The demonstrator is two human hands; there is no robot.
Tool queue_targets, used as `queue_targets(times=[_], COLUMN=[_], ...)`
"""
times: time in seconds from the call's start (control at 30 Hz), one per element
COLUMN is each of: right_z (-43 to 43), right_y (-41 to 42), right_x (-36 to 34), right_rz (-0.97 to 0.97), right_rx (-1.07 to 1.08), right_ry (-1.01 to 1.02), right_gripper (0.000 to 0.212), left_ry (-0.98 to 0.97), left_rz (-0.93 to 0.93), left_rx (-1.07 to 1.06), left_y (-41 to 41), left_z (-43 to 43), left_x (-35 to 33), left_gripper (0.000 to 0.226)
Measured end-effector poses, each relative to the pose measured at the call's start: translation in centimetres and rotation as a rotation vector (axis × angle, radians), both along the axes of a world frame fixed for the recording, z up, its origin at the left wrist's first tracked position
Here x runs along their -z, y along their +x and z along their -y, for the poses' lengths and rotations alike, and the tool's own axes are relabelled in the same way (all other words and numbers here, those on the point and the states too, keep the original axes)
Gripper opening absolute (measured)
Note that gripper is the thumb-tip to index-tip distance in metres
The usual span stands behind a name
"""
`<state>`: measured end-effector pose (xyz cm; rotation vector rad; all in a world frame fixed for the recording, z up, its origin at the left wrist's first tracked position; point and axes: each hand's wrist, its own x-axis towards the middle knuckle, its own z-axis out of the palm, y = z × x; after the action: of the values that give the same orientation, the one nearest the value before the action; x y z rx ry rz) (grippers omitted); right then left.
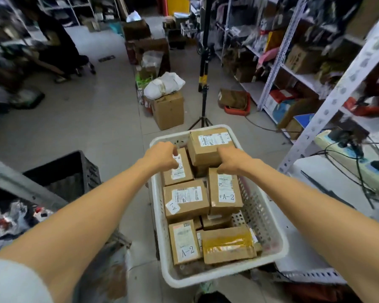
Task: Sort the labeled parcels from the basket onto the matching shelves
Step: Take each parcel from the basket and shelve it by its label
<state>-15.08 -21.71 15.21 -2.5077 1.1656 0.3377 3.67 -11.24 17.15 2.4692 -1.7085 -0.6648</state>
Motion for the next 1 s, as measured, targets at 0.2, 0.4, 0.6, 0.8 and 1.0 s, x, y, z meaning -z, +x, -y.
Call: queue_targets(times=[0.2,0.4,0.6,0.8,1.0], right_z=[5.5,9.2,10.8,12.4,13.2], right_y=[2.1,3.4,4.4,6.4,9.4], right_x=[2.2,7.2,10.8,14.7,18.1], right_rz=[0.016,0.039,0.063,0.163,0.401], right_rx=[0.039,0.167,0.365,0.597,0.920], right_ry=[0.080,0.183,0.278,0.373,0.601], right_gripper=[0.027,0.037,0.041,0.052,0.074], left_ry=[0.066,0.121,0.187,0.145,0.225], left_rz=[0.012,-0.011,-0.023,-0.002,-0.014], left_rx=[0.057,0.112,0.234,0.333,0.348], left_y=[1.3,4.9,7.5,8.3,8.9], left_z=[7.1,13.7,20.6,26.4,28.8], left_x=[1.1,3.8,8.6,15.0,18.2], left_gripper=[0.035,0.023,0.037,0.069,0.083])
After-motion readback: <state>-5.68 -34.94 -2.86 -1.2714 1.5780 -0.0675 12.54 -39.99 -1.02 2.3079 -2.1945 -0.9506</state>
